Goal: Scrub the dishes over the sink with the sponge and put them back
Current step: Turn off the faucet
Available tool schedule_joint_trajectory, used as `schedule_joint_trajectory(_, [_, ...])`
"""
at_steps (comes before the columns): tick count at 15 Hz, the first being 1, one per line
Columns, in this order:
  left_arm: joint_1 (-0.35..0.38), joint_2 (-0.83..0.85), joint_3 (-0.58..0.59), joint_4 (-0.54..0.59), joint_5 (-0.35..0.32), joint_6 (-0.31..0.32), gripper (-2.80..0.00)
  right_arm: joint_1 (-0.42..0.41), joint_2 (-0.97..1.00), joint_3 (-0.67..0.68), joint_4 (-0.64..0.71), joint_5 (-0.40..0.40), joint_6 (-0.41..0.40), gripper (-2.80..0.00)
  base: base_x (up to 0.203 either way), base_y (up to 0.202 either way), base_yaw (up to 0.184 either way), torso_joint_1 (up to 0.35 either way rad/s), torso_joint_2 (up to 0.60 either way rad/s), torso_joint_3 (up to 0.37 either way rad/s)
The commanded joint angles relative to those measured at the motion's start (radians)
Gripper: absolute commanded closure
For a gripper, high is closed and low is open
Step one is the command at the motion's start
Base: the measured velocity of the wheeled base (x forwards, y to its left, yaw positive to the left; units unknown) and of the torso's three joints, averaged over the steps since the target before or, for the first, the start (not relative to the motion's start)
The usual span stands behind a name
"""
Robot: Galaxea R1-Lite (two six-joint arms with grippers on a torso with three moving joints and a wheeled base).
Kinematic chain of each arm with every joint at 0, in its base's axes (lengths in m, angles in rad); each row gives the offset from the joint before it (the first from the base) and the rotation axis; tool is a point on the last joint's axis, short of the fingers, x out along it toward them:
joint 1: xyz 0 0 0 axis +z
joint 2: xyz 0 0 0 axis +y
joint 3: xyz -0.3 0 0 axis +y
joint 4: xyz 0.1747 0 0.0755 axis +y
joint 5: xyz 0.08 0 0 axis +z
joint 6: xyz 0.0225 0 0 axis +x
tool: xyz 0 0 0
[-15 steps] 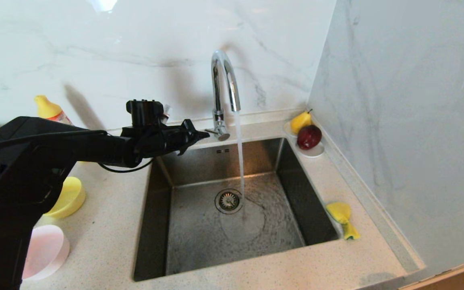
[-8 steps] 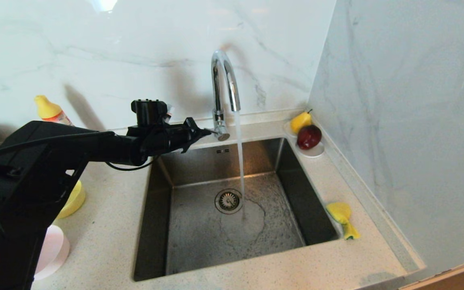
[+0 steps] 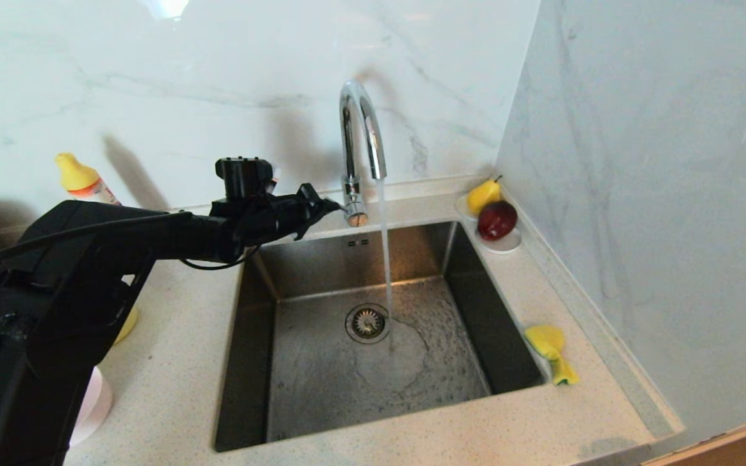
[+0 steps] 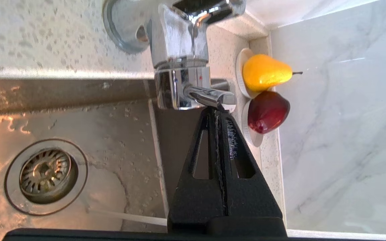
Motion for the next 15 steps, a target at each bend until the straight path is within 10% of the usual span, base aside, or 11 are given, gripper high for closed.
schedule_joint_trajectory(1, [0.007,0.01,-0.025,-0.002,-0.003,-0.006,0.0,0.0,0.001,0.0,0.0,0.001,-0.001,0.0,0.0,0.0,0.0,0.0,0.0,0.0])
schedule_joint_trajectory(9, [0.016,-0.018,0.01,0.004,-0.005,-0.017,0.0,0.0,0.001,0.0,0.0,0.001,-0.001,0.0,0.0,0.0,0.0,0.0,0.0,0.0])
schedule_joint_trajectory(15, [0.009,-0.354,0.317,-0.063,-0.01,0.014,0.0,0.0,0.001,0.0,0.0,0.001,-0.001,0.0,0.0,0.0,0.0,0.0,0.0,0.0])
